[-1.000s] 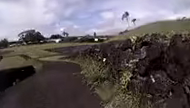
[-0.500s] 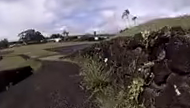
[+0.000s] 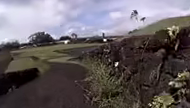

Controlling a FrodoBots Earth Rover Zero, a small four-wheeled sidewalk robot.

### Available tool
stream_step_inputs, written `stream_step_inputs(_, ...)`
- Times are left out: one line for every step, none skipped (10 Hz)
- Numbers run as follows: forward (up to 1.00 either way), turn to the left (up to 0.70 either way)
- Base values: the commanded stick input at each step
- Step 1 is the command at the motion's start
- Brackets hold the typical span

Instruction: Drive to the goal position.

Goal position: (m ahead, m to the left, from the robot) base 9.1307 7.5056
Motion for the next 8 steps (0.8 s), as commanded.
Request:
stream_step_inputs(0.50, 0.00)
stream_step_inputs(0.50, 0.00)
stream_step_inputs(0.50, 0.00)
stream_step_inputs(0.50, 0.00)
stream_step_inputs(0.50, 0.00)
stream_step_inputs(0.50, 0.00)
stream_step_inputs(0.50, 0.00)
stream_step_inputs(0.50, 0.00)
